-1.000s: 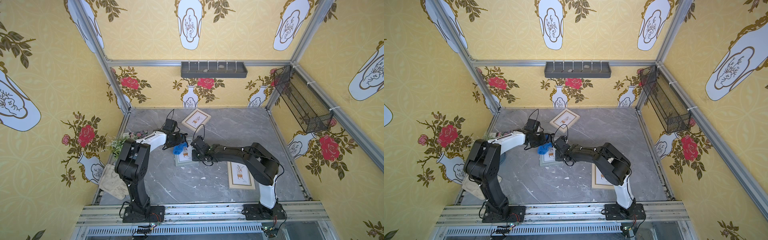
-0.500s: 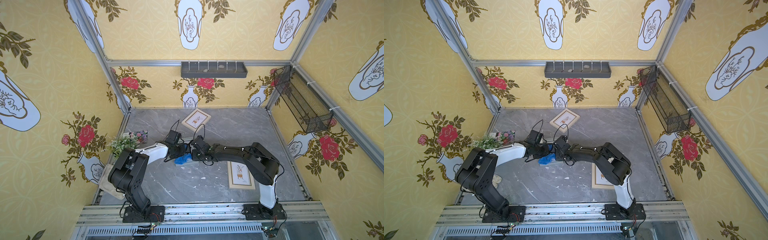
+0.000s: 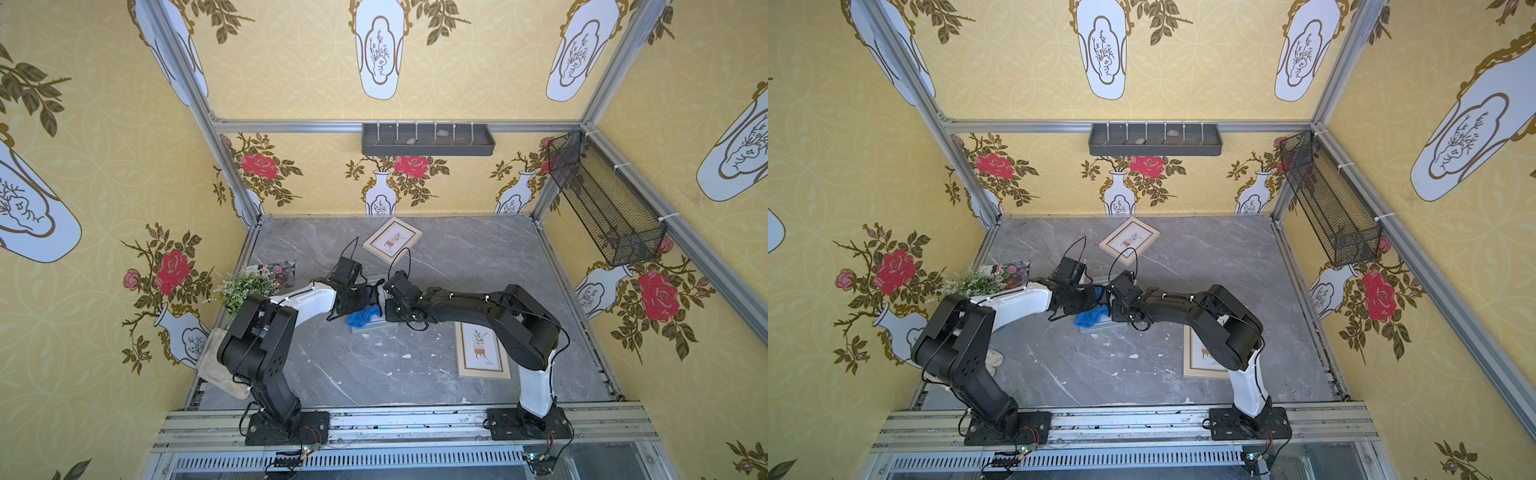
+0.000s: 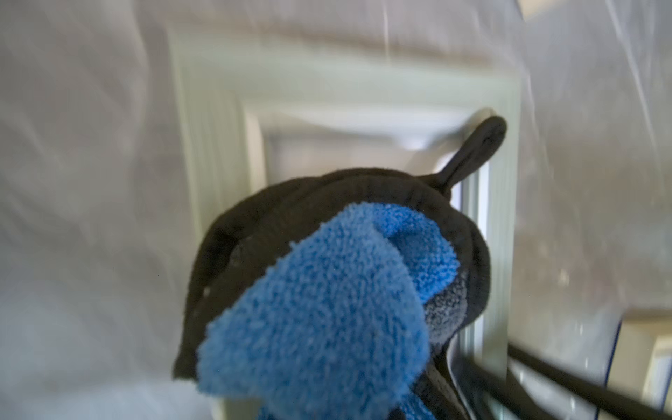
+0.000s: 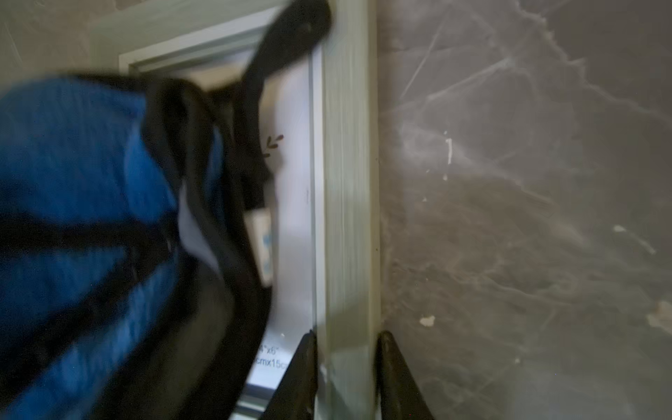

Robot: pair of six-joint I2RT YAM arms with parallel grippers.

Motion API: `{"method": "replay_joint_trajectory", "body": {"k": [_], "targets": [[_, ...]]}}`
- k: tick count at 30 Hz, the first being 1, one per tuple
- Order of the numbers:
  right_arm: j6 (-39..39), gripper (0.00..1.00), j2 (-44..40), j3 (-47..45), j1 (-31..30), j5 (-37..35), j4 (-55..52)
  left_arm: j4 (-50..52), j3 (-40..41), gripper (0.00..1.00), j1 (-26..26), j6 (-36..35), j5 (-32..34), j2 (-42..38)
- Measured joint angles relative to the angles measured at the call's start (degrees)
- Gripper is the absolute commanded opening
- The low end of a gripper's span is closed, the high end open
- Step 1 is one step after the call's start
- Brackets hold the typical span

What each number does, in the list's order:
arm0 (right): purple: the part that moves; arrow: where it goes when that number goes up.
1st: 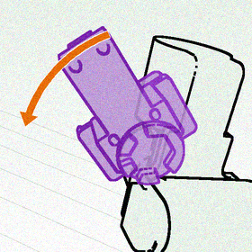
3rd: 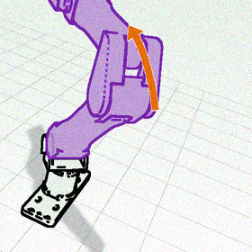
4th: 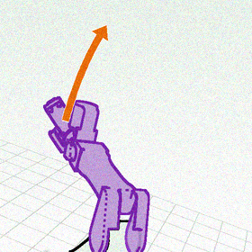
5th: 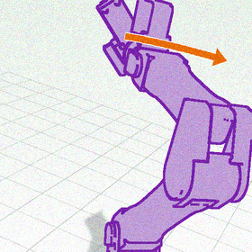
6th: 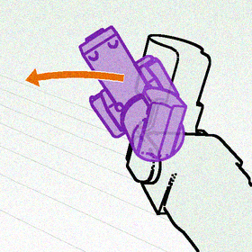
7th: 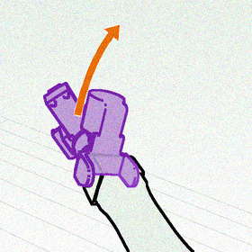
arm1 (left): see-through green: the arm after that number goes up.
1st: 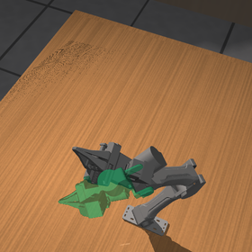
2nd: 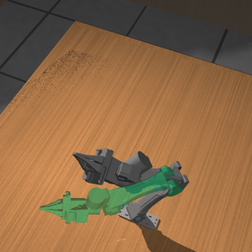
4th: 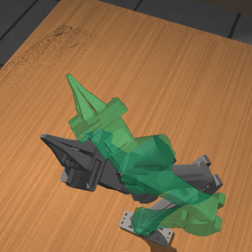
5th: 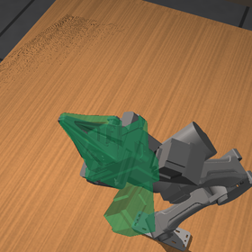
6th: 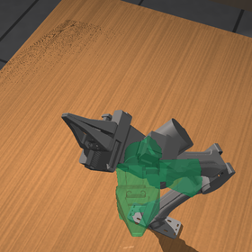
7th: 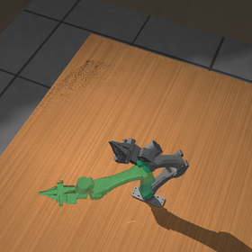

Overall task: Wipe the picture frame with a cloth
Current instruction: Wipe the dirt from the picture frame.

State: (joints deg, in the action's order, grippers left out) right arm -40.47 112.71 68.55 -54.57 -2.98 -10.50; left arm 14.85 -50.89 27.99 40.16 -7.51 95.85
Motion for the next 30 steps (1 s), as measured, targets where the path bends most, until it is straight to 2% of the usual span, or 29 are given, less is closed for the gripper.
{"method": "replay_joint_trajectory", "body": {"k": [2, 5, 10, 14, 16, 23, 26, 30], "targets": [[0.1, 0.15, 0.1, 0.2, 0.2, 0.4, -0.3, -1.2, 3.5, 0.0, 2.5, 1.7, -0.3, -2.7], [0.3, 0.15, 0.2, 0.5, 0.3, 0.8, -0.7, -3.9, 5.4, 0.0, 1.8, 3.5, -1.8, -3.0], [0.5, 0.15, 0.1, 0.6, 0.3, 0.7, -0.9, -4.3, -1.1, 0.0, -3.8, 2.8, -6.6, 3.0], [0.2, 0.15, -0.2, -0.1, 0.2, 0.7, -0.3, -3.1, -5.9, 0.0, -6.1, 1.3, -5.5, 6.0], [0.0, 0.15, -0.3, -0.3, 0.2, 0.3, -0.3, -3.0, -4.8, 0.0, -5.3, 1.0, -4.1, 4.8], [0.0, 0.15, 0.0, 0.9, -0.1, 0.0, -2.3, -5.2, 8.8, 0.0, 2.5, 4.9, -1.3, -6.9], [0.2, 0.15, 0.1, 1.2, -0.1, 0.0, -2.8, -8.5, 10.7, 0.0, 4.2, 7.0, -0.3, -7.2], [0.2, 0.15, 0.1, 1.4, -0.2, 0.0, -3.0, -13.1, 8.0, 0.0, 5.2, 8.8, -3.4, -1.8]]}}
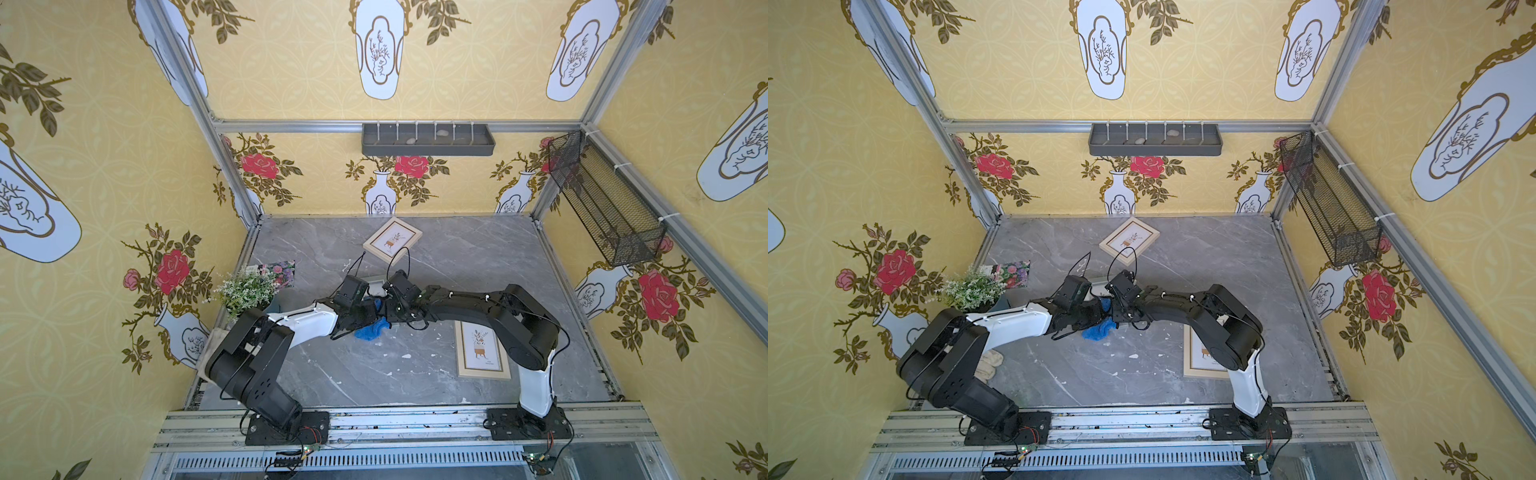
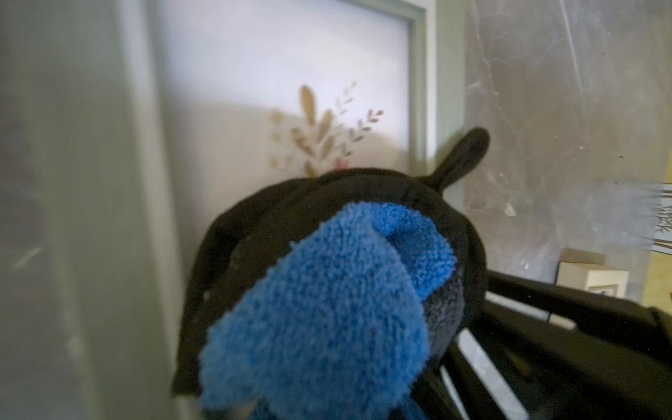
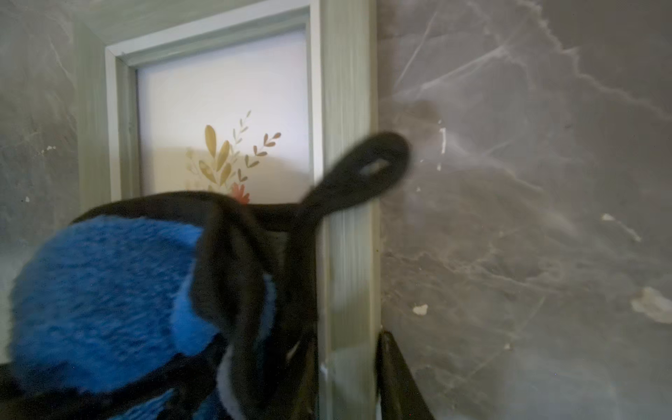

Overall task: Wipe the picture frame with a cloth
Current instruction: Wipe the dirt from the picture frame.

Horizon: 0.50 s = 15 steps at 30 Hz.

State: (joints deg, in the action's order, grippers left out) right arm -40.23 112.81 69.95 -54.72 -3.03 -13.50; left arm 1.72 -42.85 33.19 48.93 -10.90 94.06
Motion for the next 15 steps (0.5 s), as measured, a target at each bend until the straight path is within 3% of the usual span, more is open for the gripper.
{"method": "replay_joint_trajectory", "body": {"k": [5, 9, 15], "targets": [[-0.3, 0.15, 0.0, 0.0, -0.2, -2.2, -0.3, -1.0, -6.1, 0.0, -0.3, 0.7, -3.6, 6.0], [-0.7, 0.15, 0.0, 0.0, -0.6, -3.8, -0.3, 0.0, -9.1, 0.0, -3.8, 0.4, -7.2, 8.0], [-0.7, 0.15, 0.0, 0.1, -0.8, -4.5, -0.5, 4.0, -15.5, 0.0, -11.6, -3.3, -3.1, 11.0]]}}
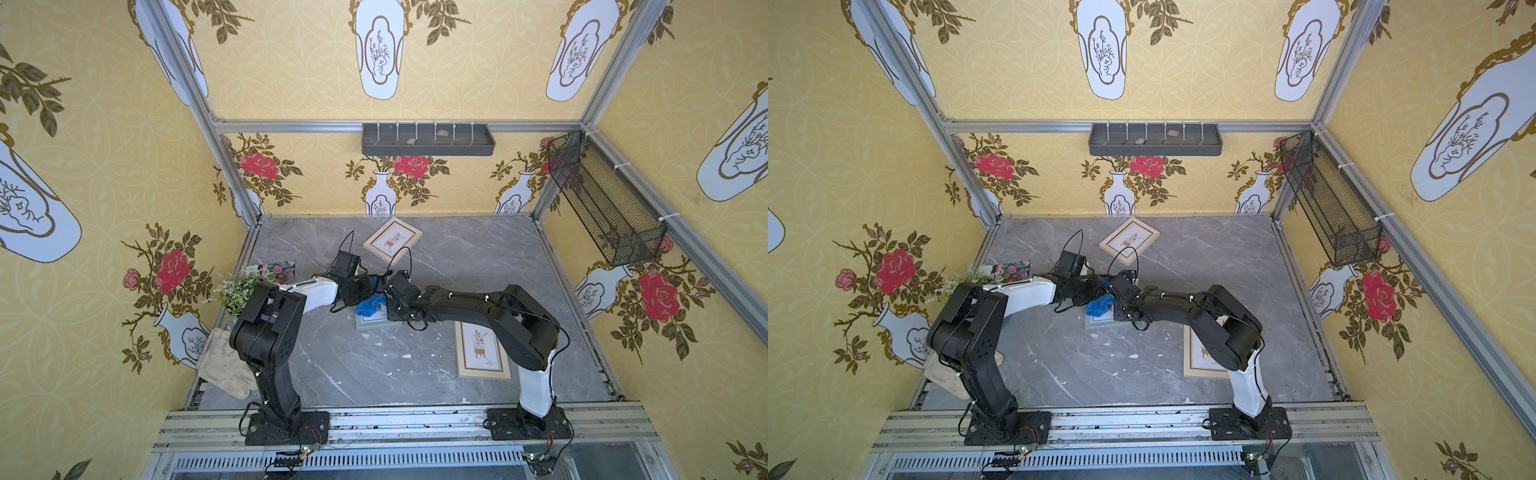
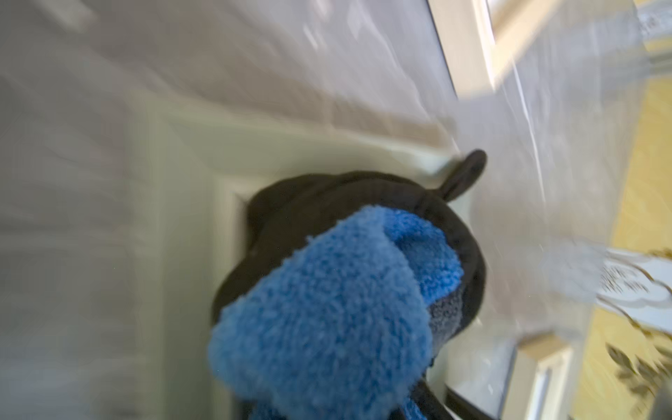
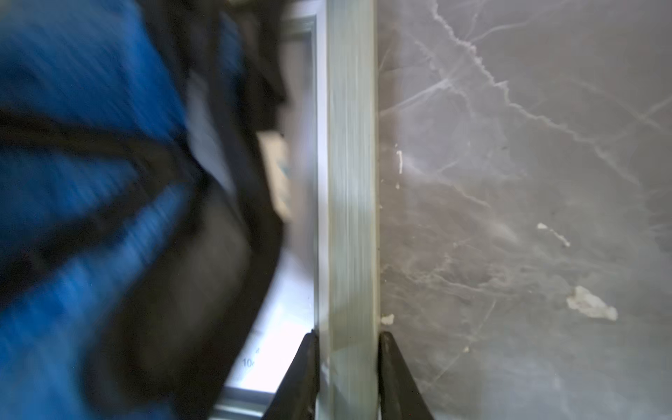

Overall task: Wipe the picture frame with a cloth
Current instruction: Wipe the dirt from the picture frame.

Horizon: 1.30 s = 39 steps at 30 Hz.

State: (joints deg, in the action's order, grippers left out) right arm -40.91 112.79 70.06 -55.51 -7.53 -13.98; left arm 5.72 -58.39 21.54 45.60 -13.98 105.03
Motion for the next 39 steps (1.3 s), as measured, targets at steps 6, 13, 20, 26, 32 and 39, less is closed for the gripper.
{"method": "replay_joint_trajectory", "body": {"k": [6, 13, 20, 26, 32, 39], "targets": [[0.3, 0.15, 0.0, -0.2, -0.4, 2.2, 1.1, 5.3, -2.2, 0.0, -4.7, -3.5, 3.3, -1.9], [0.2, 0.15, 0.0, -0.3, -0.3, 2.6, 1.0, 10.9, -6.9, 0.0, -1.4, -5.1, 9.9, -7.8], [0.2, 0.15, 0.1, 0.3, -0.3, 2.7, 0.0, 10.5, -12.3, 0.0, 2.3, -5.0, 6.6, 0.9], [0.2, 0.15, 0.0, 0.2, -0.3, 2.6, 0.0, 9.6, -13.7, 0.0, 2.7, -3.8, 1.8, 7.7], [0.2, 0.15, -0.1, -0.1, -0.3, 2.5, 0.3, 8.0, -10.0, 0.0, -1.7, -4.7, -1.2, 5.7], [0.2, 0.15, -0.2, -0.4, -0.3, 2.5, 0.6, 10.8, -6.3, 0.0, -8.7, -7.2, 6.7, -1.8]]}}
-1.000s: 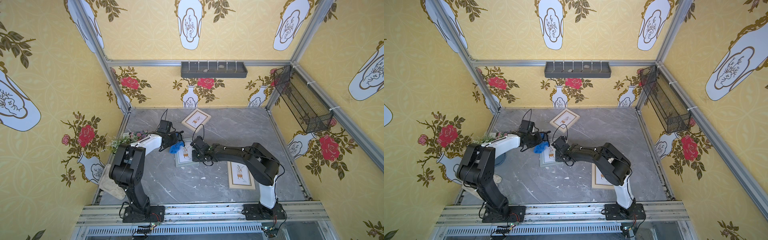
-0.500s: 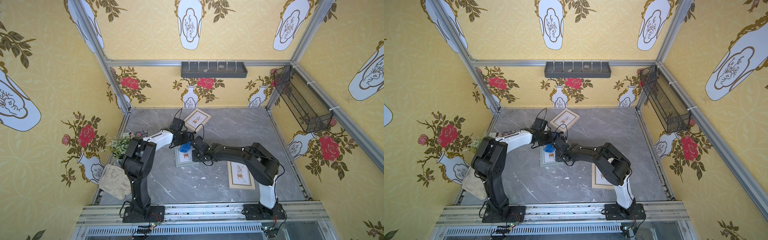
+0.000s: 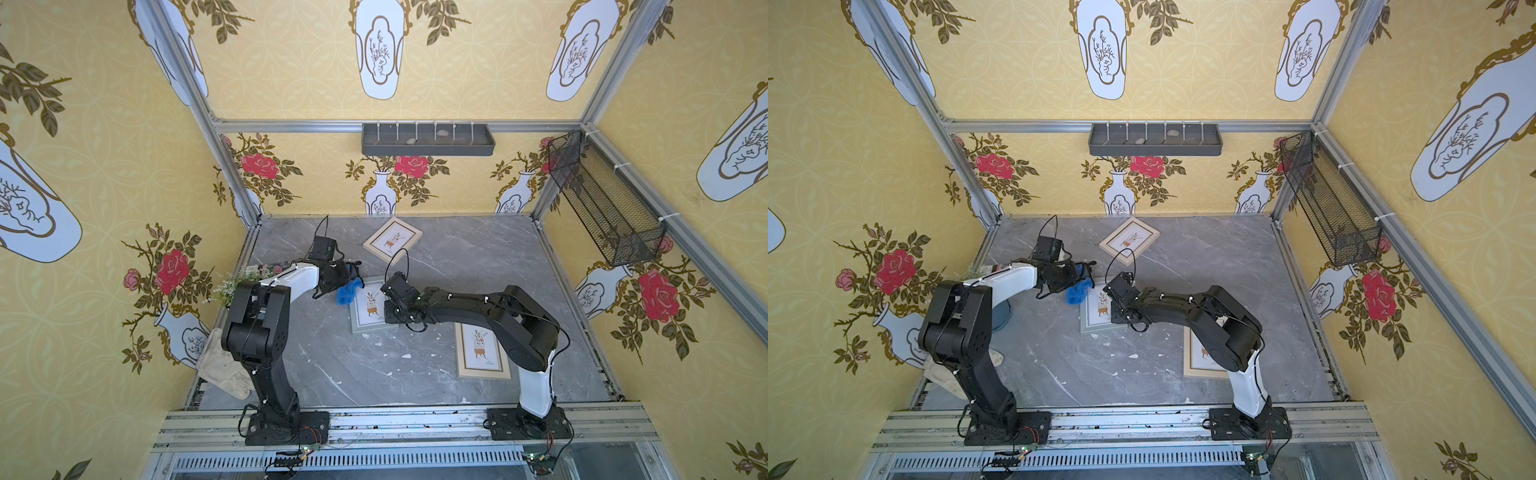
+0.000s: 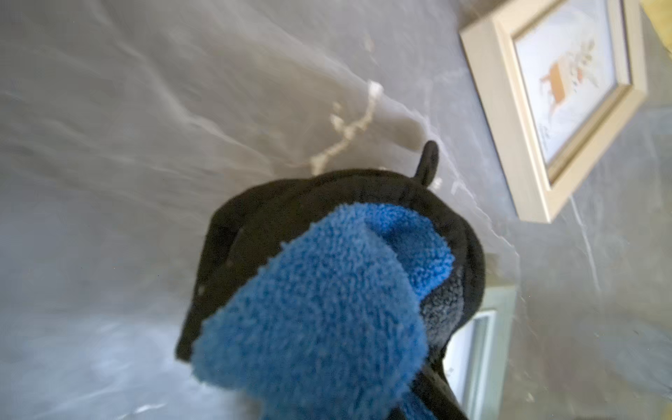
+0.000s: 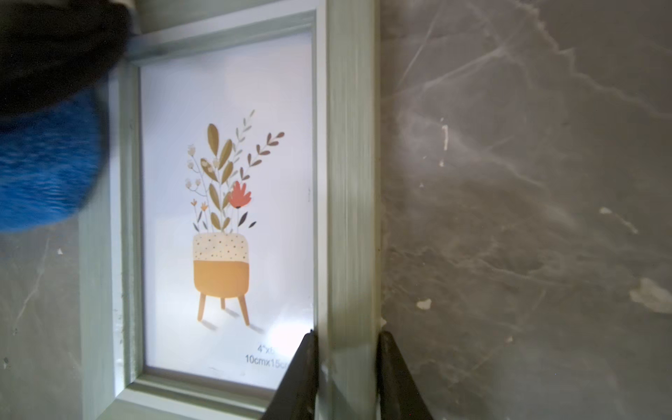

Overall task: Wipe the picture frame with a cloth
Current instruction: Wipe the dirt from the picture frame.

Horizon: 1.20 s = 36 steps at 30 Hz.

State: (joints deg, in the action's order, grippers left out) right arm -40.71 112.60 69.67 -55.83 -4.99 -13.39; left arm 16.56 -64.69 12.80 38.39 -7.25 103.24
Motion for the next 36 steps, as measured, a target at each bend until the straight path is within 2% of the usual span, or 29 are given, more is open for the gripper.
{"method": "replay_joint_trajectory", "body": {"k": [2, 6, 16, 20, 26, 29, 32, 36], "targets": [[0.0, 0.15, 0.0, 0.0, 0.0, 0.0, 0.0, 0.8, -0.1, 0.0, 1.0, -0.5, 1.4, -2.1], [0.0, 0.15, 0.0, 0.2, 0.1, 0.1, -0.3, 1.6, -2.9, 0.0, 6.4, -0.9, 1.3, -2.7], [0.0, 0.15, 0.1, 0.4, 0.1, 0.0, -0.8, 0.8, -9.8, 0.0, 15.0, 1.0, -3.8, 10.1], [-0.1, 0.15, 0.0, 0.1, 0.1, 0.0, -0.5, -1.0, -8.1, 0.0, 13.1, 1.2, -4.9, 10.1], [0.0, 0.15, -0.2, -0.5, 0.1, 0.0, 0.8, -0.4, -0.4, 0.0, 4.2, 0.8, -5.9, 3.6], [0.2, 0.15, -0.2, -0.6, 0.0, 0.4, 0.9, 0.0, 1.9, 0.0, 1.2, -0.3, -2.5, -0.9], [0.0, 0.15, -0.2, -0.6, 0.0, 0.4, 0.8, 1.8, 3.3, 0.0, 0.5, -1.2, 2.5, -5.6], [0.0, 0.15, -0.2, -0.5, 0.0, 0.5, 0.7, 2.4, 5.1, 0.0, 2.8, -1.3, 3.9, -10.3]]}}
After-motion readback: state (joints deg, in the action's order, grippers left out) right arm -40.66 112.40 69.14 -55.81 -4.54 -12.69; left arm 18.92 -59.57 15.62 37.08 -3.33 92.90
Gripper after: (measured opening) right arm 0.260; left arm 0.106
